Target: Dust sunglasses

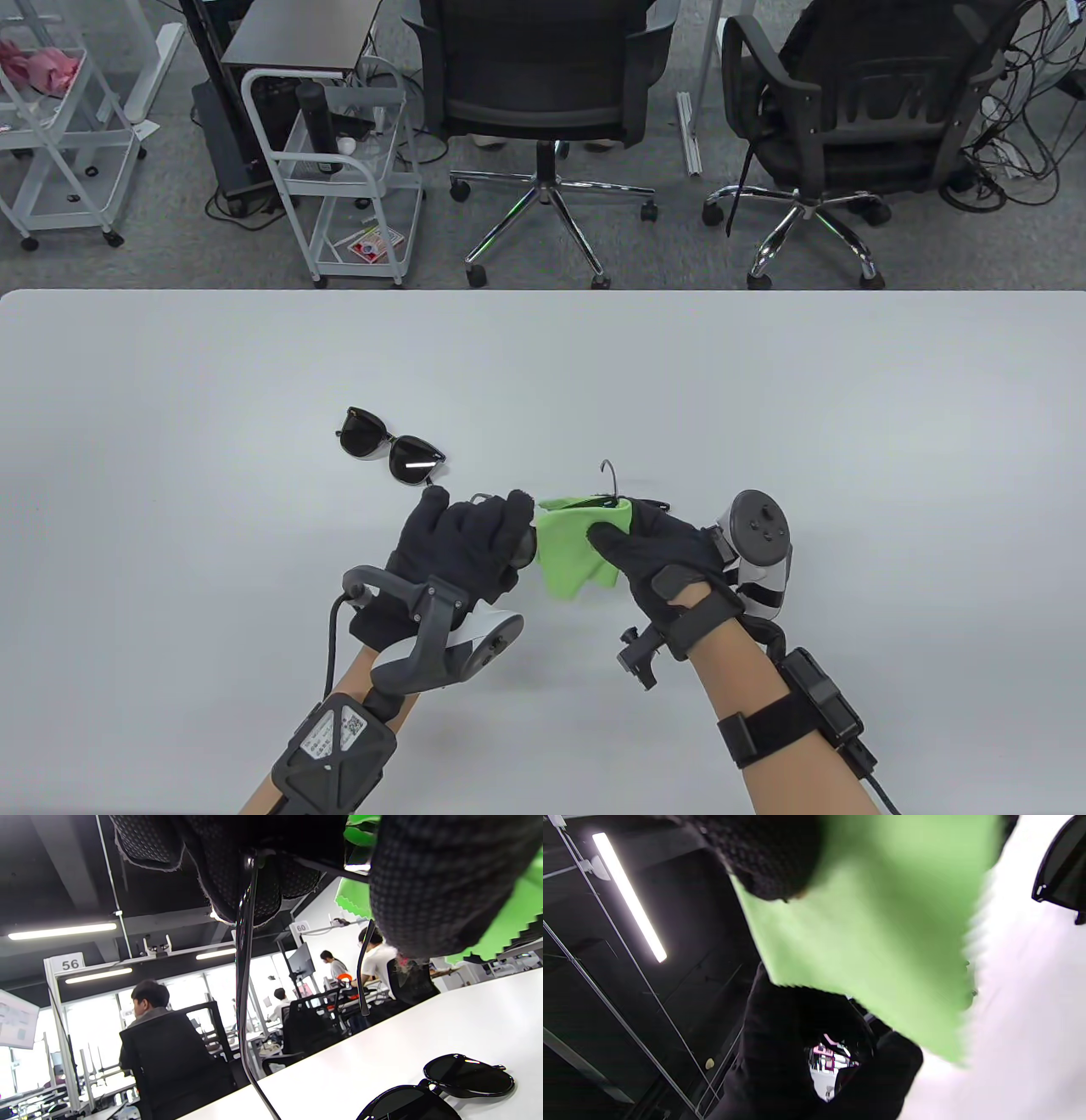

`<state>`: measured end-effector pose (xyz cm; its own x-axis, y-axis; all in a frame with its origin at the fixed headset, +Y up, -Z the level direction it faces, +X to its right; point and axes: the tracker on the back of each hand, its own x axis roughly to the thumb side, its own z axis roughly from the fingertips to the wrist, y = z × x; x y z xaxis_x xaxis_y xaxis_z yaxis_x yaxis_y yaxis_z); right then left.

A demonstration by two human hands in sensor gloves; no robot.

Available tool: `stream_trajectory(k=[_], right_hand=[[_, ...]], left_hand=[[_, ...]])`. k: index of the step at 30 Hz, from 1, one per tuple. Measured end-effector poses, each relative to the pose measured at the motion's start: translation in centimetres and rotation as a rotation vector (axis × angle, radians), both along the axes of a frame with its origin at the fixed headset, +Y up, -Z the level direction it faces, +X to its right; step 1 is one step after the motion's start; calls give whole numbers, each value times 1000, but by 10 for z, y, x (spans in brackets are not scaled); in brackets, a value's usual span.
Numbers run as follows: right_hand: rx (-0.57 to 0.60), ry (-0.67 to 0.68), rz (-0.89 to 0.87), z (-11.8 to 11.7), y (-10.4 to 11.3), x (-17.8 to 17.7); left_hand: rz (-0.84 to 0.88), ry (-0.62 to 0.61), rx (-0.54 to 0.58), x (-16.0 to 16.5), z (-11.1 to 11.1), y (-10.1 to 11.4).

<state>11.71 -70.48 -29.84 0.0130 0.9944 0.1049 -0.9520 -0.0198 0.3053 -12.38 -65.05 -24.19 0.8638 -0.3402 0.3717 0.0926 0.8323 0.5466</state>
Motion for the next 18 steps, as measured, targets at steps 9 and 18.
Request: stream_trajectory(k=[9,18], right_hand=[[74,-58,3,1,5,3],[201,232,99,-1,12,-14]], left_hand=[[51,-3,-6,0,0,4],[256,55,-26,-30,-9,16]])
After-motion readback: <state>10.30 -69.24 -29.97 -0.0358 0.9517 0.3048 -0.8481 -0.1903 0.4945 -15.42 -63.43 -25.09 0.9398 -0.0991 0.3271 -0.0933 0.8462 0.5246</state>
